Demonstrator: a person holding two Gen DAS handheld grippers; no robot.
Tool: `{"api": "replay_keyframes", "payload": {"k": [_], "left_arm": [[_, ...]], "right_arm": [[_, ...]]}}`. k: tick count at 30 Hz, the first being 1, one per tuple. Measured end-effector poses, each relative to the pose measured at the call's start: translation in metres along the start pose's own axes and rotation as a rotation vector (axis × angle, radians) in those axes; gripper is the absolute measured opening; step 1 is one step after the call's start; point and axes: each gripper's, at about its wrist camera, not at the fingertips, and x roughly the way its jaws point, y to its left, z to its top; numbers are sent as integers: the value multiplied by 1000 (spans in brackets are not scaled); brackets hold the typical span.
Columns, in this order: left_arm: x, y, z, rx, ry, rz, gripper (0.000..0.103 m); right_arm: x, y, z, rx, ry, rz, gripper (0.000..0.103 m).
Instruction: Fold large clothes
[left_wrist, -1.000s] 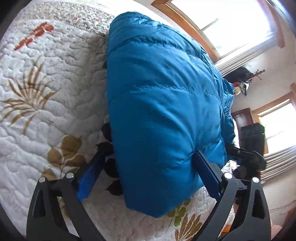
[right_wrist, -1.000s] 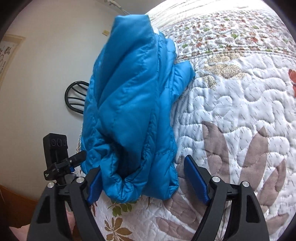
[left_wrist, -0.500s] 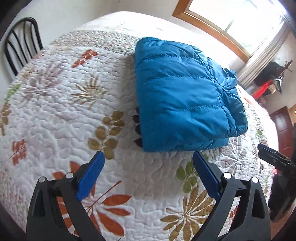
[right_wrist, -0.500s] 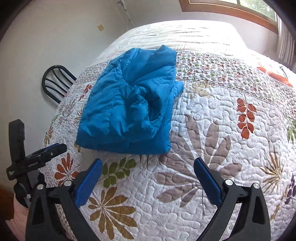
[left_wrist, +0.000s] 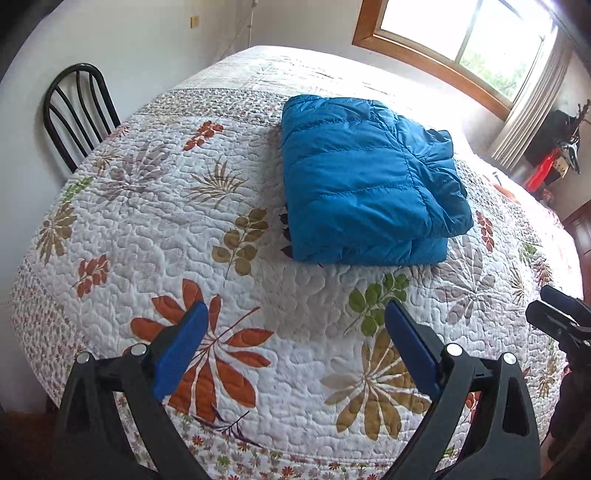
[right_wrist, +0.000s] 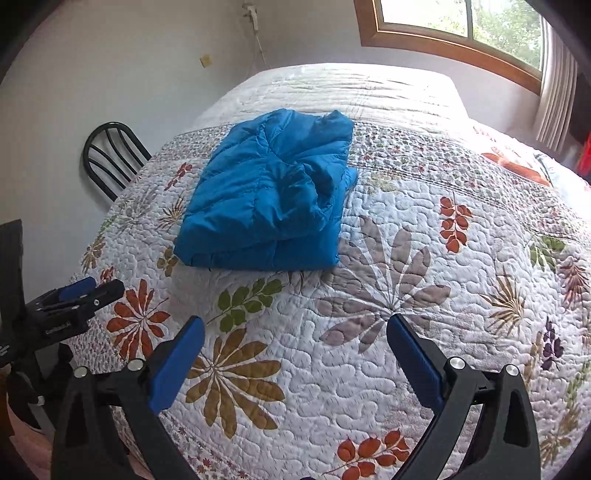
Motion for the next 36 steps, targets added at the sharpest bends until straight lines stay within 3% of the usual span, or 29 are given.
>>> {"api": "replay_keyframes", "payload": {"k": [21, 36], "left_arm": [[-83, -16, -35, 31, -102, 43, 96], [-94, -17, -40, 40, -128, 55, 96]], "right_arm": [[-56, 26, -21, -45, -50, -54, 99], [-59, 31, -24, -52, -57, -48, 99]]}}
